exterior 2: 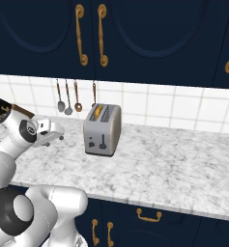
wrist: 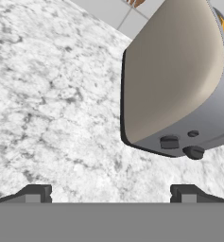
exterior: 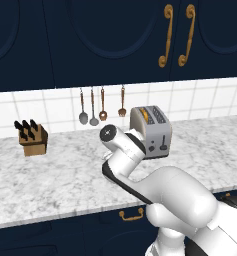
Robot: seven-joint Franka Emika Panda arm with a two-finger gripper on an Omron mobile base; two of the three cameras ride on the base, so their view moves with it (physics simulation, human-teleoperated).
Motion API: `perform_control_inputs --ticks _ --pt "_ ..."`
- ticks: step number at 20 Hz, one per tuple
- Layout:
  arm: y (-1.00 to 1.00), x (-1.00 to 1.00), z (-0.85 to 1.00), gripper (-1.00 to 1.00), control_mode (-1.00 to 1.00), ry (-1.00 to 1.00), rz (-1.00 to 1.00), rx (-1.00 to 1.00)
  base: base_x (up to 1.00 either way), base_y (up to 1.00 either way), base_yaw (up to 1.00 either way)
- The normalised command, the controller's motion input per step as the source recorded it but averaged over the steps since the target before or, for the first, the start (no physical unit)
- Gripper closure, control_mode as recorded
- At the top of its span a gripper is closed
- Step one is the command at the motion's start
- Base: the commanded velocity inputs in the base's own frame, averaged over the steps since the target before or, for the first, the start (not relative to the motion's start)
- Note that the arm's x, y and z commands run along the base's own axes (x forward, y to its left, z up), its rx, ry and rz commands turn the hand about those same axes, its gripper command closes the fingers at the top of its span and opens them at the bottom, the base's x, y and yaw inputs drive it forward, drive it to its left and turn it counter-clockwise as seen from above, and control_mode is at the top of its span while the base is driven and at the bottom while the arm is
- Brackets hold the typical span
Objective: Start the toaster. Once the lever pops up, take the bread to the plate on the dining counter.
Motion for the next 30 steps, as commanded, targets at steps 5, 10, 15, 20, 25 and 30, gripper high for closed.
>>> perform_control_inputs --ticks 5,10,15,20,25,30 --pt "0.0 0.0 0.0 -1.0 -1.0 0.0 0.0 0.0 0.0 0.0 0.0" --pt "0.0 0.0 0.0 -1.0 -1.0 0.0 0.0 0.0 0.0 0.0 0.0" --pt "0.0 0.0 0.0 -1.0 -1.0 0.0 0.0 0.0 0.0 0.0 0.0" --pt "0.0 0.0 0.0 -1.0 -1.0 0.0 0.0 0.0 0.0 0.0 0.0" --pt "0.0 0.0 0.0 -1.0 -1.0 0.0 0.0 0.0 0.0 0.0 0.0" --pt "0.0 0.0 0.0 -1.0 -1.0 0.0 0.0 0.0 0.0 0.0 0.0"
